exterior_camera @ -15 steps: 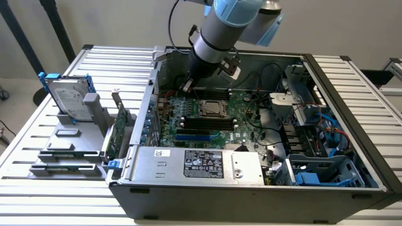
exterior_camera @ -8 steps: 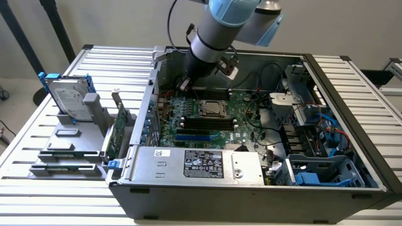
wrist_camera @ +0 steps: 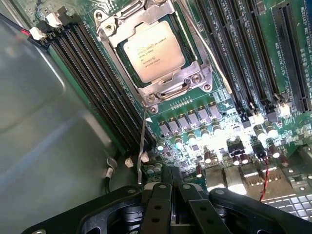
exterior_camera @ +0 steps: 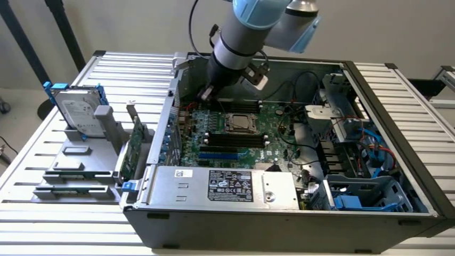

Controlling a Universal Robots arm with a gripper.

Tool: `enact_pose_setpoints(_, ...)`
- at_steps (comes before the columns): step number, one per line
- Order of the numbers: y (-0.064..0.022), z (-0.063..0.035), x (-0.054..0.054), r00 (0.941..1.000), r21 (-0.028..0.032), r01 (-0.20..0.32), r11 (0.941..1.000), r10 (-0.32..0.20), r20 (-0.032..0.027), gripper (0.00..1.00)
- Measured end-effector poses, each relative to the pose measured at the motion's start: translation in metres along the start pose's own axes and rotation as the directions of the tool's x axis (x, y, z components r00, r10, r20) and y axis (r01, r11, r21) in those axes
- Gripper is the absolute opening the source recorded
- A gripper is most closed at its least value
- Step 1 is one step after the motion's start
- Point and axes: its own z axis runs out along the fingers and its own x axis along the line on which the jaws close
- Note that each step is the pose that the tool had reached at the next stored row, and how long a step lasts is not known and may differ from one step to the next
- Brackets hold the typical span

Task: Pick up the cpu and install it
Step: 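Install the first cpu locking lever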

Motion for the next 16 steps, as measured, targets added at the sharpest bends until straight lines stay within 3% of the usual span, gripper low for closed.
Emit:
enact_pose_setpoints(10,-0.0041,-0.0061,0.0002,0.9952,-0.0086,-0.088,0.9961,0.088,-0.044,0.11)
enact_pose_setpoints(16,-0.0069,-0.0082,-0.0005,0.9889,-0.0089,-0.132,0.9912,0.131,-0.0701,0.11)
